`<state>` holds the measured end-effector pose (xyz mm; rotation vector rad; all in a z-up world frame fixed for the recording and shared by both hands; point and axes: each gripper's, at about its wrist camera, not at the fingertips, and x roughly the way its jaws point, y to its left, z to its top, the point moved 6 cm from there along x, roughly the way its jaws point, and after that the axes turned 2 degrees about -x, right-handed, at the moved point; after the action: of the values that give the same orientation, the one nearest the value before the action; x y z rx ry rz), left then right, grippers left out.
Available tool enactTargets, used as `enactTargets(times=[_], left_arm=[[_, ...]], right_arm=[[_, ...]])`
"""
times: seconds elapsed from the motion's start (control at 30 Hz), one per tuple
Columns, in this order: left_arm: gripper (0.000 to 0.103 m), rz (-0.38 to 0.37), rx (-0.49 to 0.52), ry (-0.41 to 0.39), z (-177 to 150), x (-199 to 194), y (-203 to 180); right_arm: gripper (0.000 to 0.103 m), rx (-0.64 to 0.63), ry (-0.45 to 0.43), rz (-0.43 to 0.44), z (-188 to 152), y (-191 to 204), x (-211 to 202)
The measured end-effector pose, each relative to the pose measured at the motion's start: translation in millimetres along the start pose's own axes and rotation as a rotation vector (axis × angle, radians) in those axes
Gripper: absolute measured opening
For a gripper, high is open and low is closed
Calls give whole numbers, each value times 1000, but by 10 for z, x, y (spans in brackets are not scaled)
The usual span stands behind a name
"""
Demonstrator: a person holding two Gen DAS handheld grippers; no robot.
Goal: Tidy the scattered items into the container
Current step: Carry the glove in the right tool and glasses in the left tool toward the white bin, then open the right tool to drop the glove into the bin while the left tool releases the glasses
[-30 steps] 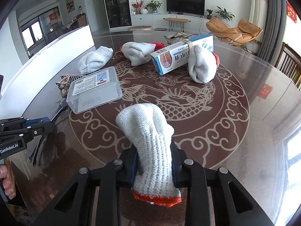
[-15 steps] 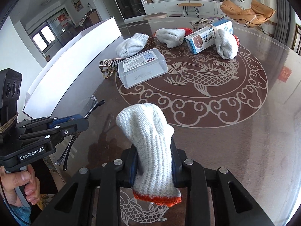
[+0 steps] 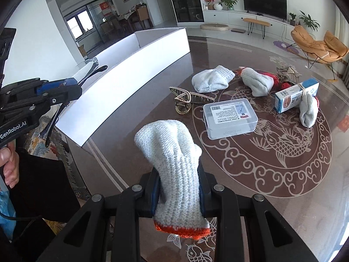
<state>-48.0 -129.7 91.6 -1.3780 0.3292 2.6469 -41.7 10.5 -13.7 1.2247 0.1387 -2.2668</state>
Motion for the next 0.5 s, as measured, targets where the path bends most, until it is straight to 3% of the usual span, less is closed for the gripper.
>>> enactTargets(times=[0.13,0.3,0.4,0.5], left_arm=[[20,21,-87,48,262,-87,938],[20,81,-281,7,463,61,2075],[20,68,-388,17,413,403,2455],[20,28,-494,72,218,888,2633]], right_arm=[[28,-76,-31,61,680,413,25],[28,-137,-120,125,1898,1027,209],[28,-136,-113,186,2473,1386,631],[28,-157,-50,154,2733,1630,1280]])
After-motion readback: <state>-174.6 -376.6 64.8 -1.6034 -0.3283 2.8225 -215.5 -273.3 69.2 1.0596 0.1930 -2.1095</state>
